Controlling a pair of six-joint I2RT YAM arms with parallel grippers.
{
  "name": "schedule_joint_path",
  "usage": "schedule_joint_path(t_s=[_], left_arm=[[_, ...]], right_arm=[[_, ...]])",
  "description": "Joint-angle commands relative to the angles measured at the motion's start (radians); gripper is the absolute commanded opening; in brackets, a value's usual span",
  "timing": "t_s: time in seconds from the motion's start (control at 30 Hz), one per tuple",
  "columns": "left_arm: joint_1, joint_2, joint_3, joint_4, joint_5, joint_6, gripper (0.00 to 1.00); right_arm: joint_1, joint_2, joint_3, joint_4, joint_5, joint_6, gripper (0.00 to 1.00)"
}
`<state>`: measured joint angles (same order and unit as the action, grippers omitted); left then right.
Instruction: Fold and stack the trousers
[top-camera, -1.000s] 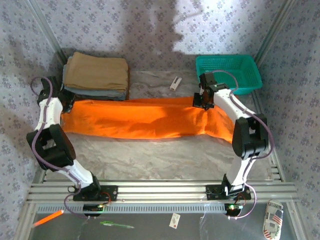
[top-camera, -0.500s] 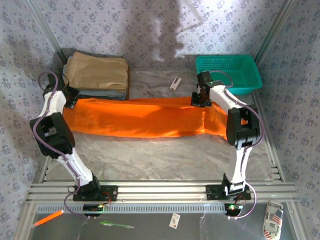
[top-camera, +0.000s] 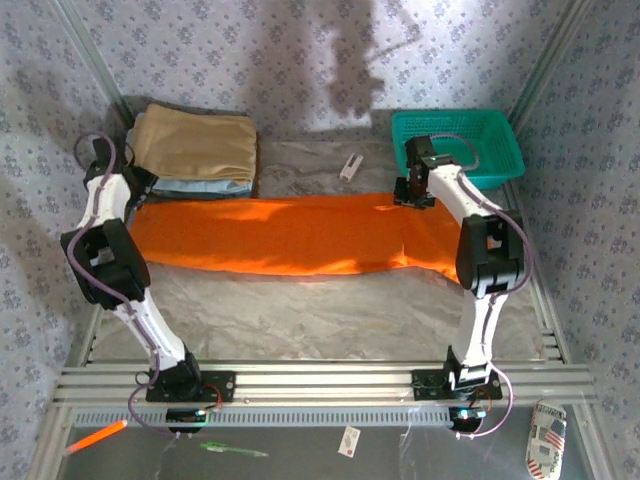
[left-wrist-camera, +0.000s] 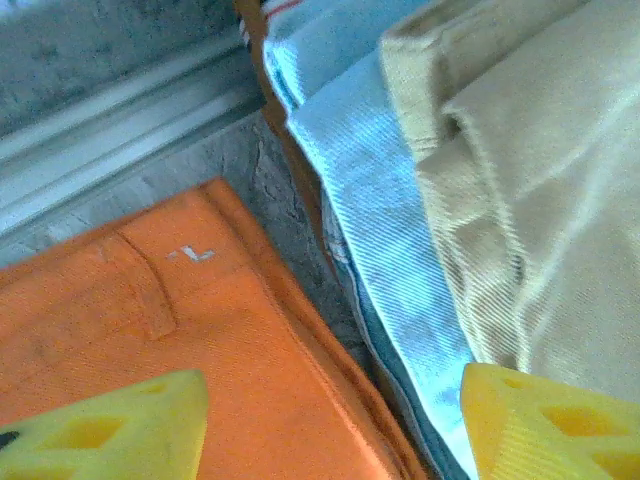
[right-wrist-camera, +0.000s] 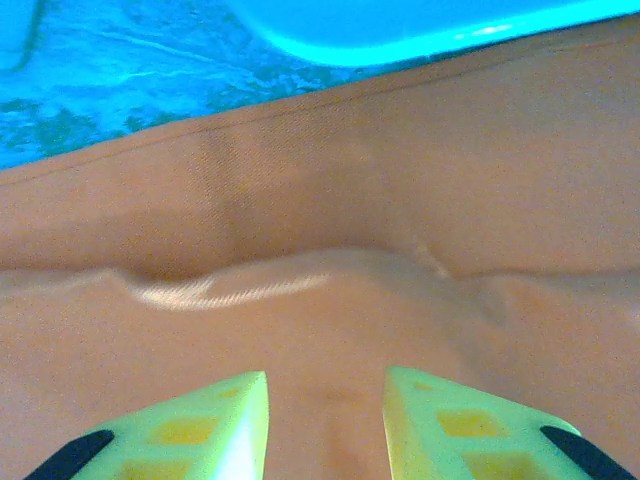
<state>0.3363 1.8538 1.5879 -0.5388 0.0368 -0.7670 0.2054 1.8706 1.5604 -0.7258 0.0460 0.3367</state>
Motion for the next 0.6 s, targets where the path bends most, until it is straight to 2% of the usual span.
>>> schedule_joint_path(t_s=[0.0,0.1,0.2,0.23,0.3,0.4,0.5,0.57], left_arm=[[-0.006,-0.175,-0.064,-0.045,0.013,-0.059,0.82],[-0.059,-0.313,-0.254,-0.005,0.041,-0.113,0.82],[-0.184,-0.407,-0.458,0.091,0.042,-0.142,0.80],[-0.220,-0.413,-0.507,0.117,0.031,-0.148,0.78],[-0.274,-0.394,-0.591,0.193,0.023,-0.163,0.72],[-0.294,-0.342,-0.672,0.286,0.043,-0.181,0.58],[-0.298,-0.317,-0.733,0.296,0.020,-0.174,0.50],[-0.297,-0.335,-0.792,0.310,-0.010,-0.177,0.49]], right_arm=[[0.106,-0.150,-0.089,0.002,0.034,0.069,0.38],[0.228,-0.188,-0.176,0.057,0.038,0.124,0.39],[0.352,-0.131,-0.182,0.100,0.036,0.158,0.35],[0.379,-0.097,-0.166,0.101,0.035,0.167,0.32],[0.430,-0.011,-0.126,0.111,0.026,0.169,0.16],[0.484,0.107,-0.069,0.097,0.017,0.173,0.02],[0.523,0.168,-0.075,0.102,0.015,0.185,0.00],[0.543,0.172,-0.114,0.121,0.006,0.204,0.00]])
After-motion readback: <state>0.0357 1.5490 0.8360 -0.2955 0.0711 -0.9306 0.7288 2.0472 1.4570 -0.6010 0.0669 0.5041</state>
